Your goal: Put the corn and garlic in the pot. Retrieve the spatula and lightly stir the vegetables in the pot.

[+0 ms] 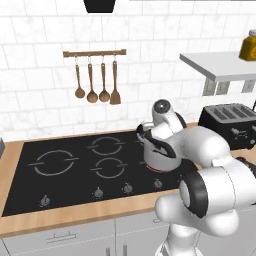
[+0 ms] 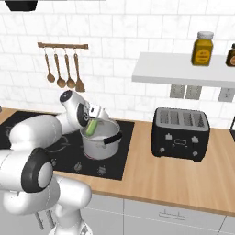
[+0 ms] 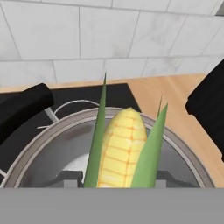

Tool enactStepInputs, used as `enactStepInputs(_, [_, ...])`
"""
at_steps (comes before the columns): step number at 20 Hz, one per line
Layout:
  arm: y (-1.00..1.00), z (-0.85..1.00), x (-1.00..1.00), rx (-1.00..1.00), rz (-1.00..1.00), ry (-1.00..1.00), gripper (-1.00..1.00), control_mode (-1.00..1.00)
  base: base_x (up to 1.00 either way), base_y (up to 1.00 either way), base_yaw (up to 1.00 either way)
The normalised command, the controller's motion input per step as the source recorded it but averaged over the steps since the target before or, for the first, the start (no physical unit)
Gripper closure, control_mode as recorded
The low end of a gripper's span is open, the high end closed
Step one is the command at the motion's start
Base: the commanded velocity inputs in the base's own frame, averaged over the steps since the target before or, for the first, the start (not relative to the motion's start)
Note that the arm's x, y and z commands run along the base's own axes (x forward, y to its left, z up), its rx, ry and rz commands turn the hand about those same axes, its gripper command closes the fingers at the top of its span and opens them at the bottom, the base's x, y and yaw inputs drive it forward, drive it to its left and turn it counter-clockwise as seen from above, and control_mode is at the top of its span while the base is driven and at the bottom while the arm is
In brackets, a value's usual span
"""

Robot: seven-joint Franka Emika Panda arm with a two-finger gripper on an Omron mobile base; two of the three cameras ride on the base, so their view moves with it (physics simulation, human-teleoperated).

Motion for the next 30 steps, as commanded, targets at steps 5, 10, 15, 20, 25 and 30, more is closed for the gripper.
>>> enactStepInputs(5, [-0.14, 0.00, 0.00, 0.00, 0.00, -0.03, 1.00, -1.00, 0.00, 0.00, 0.00])
enactStepInputs(10, [-0.04, -0.16, 0.03, 0.00, 0.00, -0.02, 1.00, -1.00, 0.00, 0.00, 0.00])
enactStepInputs(15, [-0.02, -0.27, 0.00, 0.00, 0.00, -0.02, -1.00, -1.00, 0.00, 0.00, 0.00])
enactStepInputs(20, [-0.08, 0.17, -0.11, 0.00, 0.00, -0.04, -1.00, -1.00, 0.00, 0.00, 0.00])
enactStepInputs(25, [0.01, 0.96, -0.29, 0.10, 0.00, 0.00, -1.00, -1.00, 0.00, 0.00, 0.00])
enactStepInputs(30, [0.24, 1.00, -0.46, 0.18, 0.00, 0.20, -1.00, -1.00, 0.00, 0.00, 0.00])
